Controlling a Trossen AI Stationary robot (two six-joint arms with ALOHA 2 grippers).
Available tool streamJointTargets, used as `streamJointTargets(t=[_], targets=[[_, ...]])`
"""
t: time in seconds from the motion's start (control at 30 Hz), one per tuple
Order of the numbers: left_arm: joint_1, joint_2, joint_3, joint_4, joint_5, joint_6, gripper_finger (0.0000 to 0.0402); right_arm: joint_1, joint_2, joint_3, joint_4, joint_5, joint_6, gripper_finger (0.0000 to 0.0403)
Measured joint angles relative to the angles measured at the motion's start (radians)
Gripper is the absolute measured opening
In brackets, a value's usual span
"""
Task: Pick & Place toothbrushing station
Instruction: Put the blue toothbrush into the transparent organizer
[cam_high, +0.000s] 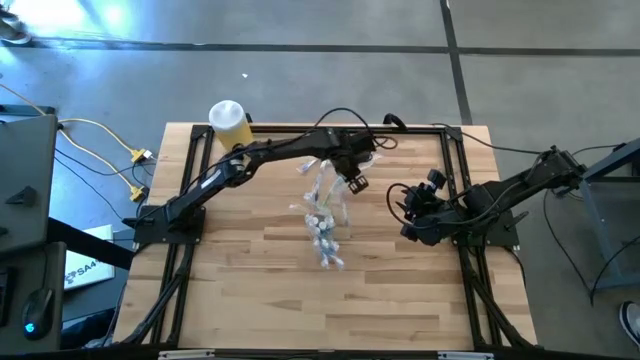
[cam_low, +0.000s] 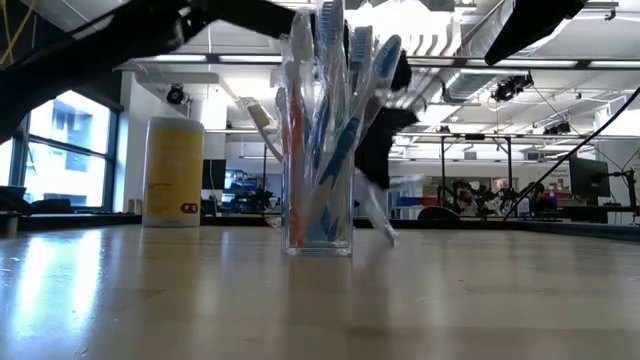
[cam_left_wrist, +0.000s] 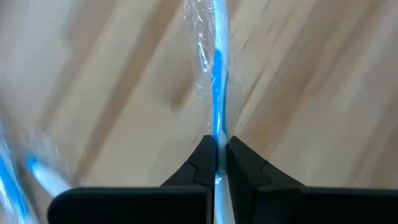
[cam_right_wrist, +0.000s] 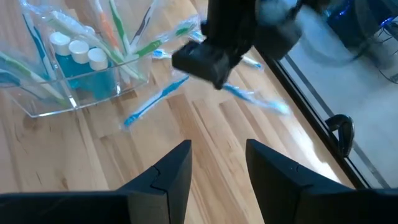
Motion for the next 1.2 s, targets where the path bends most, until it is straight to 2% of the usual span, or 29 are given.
streamJointTargets(t=[0.07,0.23,0.5,0.63,0.93,1.1,1.2], targets=[[-0.004,-0.060,-0.030,0.030,-0.012,0.013,0.0008,0.000,0.000,0.000,0.000,0.000,0.009,0.0144],[-0.015,-0.177,0.011,0.020,-0.108,0.052,0.0008,0.000,-0.010,0.000,0.000,0.001,0.020,0.0144],[-0.087,-0.405,0.011,0.024,-0.101,0.118,0.0008,0.042,-0.009,0.001,0.000,0.001,0.046,0.0144],[-0.116,-0.499,0.012,-0.024,-0.178,0.117,0.0008,0.072,-0.009,0.001,0.000,0.037,0.053,0.0144],[-0.230,-0.582,0.010,-0.261,-0.275,0.036,0.0008,0.133,-0.009,0.000,0.003,0.062,0.081,0.0144],[-0.322,-0.645,0.009,-0.471,-0.474,-0.091,0.0008,0.173,-0.009,0.000,0.005,0.089,0.082,0.0144],[-0.370,-0.692,0.005,-0.531,-0.495,-0.123,0.0008,0.189,-0.009,0.001,0.012,0.109,0.082,0.0144]])
